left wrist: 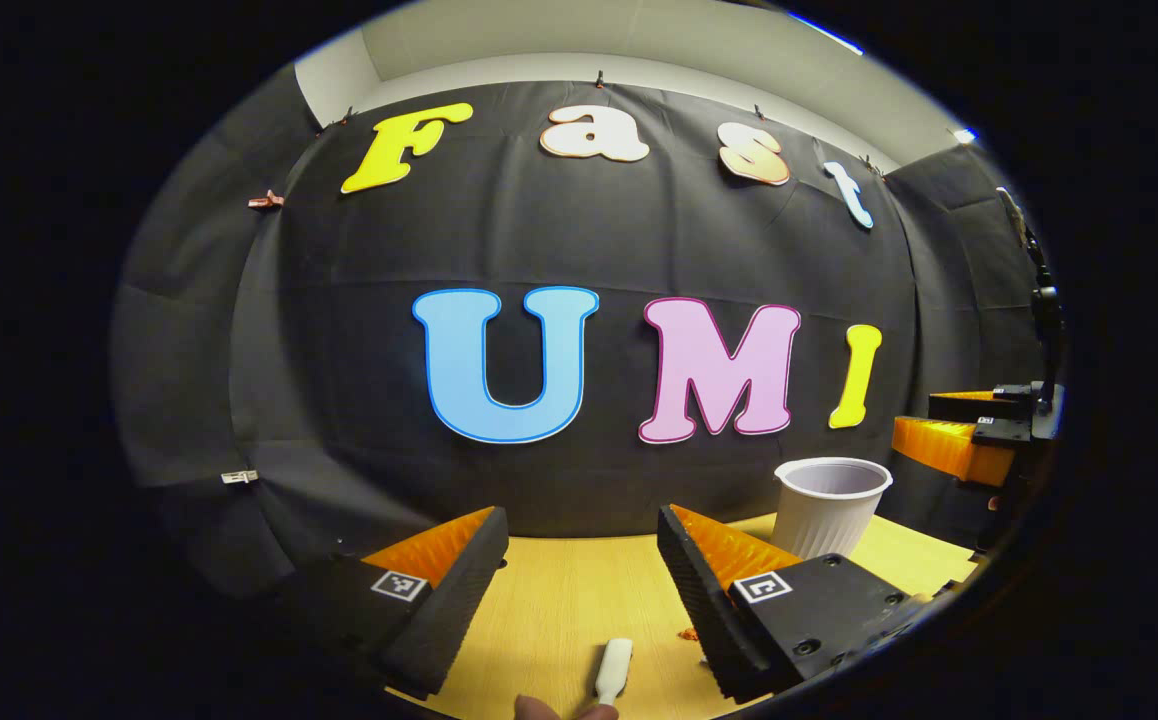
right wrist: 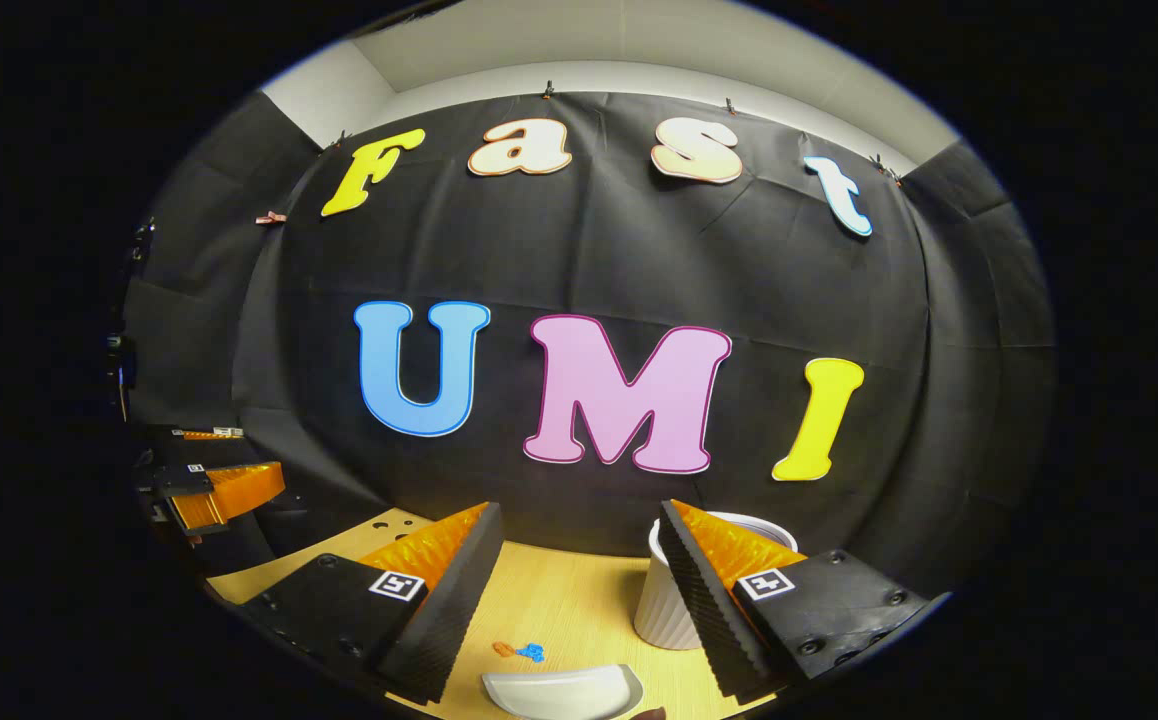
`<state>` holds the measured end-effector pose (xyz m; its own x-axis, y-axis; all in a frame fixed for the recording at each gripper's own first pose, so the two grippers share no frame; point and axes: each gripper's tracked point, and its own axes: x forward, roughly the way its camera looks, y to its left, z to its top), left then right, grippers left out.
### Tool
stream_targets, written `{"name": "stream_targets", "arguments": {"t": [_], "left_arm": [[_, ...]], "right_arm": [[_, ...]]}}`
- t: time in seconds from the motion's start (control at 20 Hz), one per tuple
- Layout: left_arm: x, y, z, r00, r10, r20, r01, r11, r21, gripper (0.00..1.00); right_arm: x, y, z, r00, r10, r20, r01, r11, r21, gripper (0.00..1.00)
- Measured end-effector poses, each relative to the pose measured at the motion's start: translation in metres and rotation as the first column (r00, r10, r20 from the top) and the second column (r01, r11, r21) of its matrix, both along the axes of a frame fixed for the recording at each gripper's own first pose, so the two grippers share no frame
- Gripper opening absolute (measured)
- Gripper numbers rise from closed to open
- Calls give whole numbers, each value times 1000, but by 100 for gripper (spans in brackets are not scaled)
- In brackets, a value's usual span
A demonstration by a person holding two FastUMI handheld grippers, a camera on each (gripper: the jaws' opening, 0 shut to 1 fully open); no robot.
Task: Pick up the small broom and dustpan from the desktop, sweep the trash into the dustpan with the broom, and then empty the trash into the garbage bin.
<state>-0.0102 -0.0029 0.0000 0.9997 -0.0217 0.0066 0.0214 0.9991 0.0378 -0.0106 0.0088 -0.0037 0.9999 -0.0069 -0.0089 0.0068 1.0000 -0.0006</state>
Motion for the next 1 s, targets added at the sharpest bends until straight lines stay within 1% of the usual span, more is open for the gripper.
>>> {"name": "stream_targets", "arguments": {"t": [0.2,0.3,0.45,0.55,0.6,0.7,0.8,1.0], "left_arm": [[-4,1,-1,1000,2,-2,-2,1000,-1,96],[-6,1,-4,1000,2,-5,-2,1000,0,96],[-7,1,-8,1000,7,-13,-7,1000,6,96],[-8,1,-13,1000,10,-23,-10,1000,7,96],[-9,1,-16,1000,12,-27,-12,1000,5,96],[-11,2,-23,999,16,-37,-16,1000,-2,96],[-10,1,-28,999,21,-46,-21,1000,-7,96],[-10,0,-40,998,31,-63,-31,1000,6,96]], "right_arm": [[-5,1,-1,1000,2,-6,-2,1000,0,97],[-9,4,-8,999,18,-34,-18,1000,0,97],[-18,9,-31,991,71,-117,-71,997,3,98],[-31,8,-59,970,113,-214,-111,994,20,98],[-39,5,-79,951,128,-282,-127,992,22,98],[-58,-7,-133,889,143,-434,-149,989,21,98],[-80,-21,-178,812,143,-565,-148,988,36,97],[-111,-37,-263,650,142,-747,-146,987,60,97]]}}
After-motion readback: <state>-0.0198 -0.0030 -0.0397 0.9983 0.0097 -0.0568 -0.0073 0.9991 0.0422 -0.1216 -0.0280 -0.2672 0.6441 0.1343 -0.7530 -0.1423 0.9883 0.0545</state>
